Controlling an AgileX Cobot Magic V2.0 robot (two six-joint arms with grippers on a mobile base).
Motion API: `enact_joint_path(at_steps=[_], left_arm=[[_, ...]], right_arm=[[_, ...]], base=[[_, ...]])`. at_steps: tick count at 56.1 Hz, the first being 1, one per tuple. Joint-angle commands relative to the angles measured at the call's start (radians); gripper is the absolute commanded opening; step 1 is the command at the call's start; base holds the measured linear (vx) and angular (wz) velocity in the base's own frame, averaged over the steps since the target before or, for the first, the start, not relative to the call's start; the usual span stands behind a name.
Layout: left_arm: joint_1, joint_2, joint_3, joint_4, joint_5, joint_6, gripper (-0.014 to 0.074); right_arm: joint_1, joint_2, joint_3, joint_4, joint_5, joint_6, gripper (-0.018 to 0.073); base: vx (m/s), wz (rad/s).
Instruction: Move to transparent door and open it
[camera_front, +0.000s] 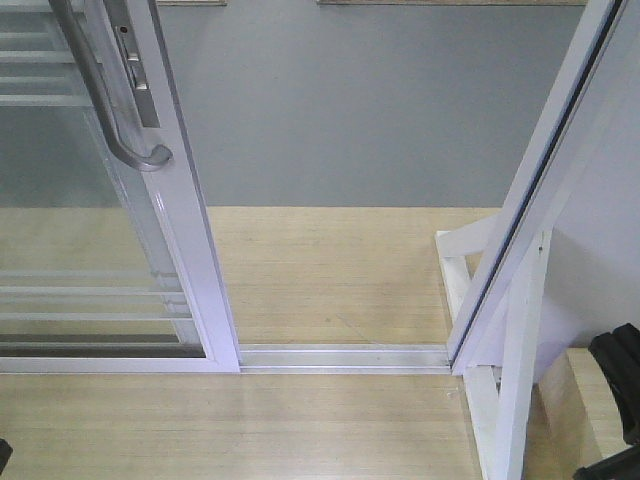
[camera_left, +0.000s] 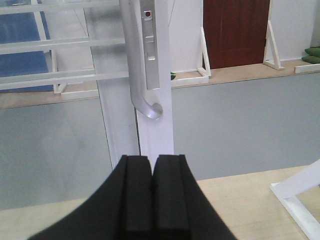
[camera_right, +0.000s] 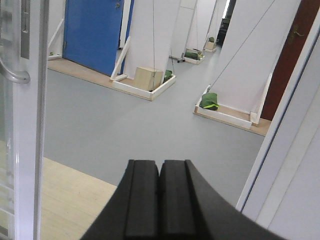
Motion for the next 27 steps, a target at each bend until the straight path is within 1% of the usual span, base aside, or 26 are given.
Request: enact_joint_path(at_steps=[1,27], left_arm=[[-0.003,-0.014,-0.019,-0.006,-0.086,-0.008,0.0001],[-0.003,-0.014,-0.019,-0.006,-0.086,-0.008,0.0003]], right_arm=[[-0.005,-0.016,0.001,-0.008,-0.090,-0.008,-0.0006],[-0.005,-0.016,0.001,-0.008,-0.090,-0.008,-0.0006]], base=[[0.00,0.00],[0.00,0.00]])
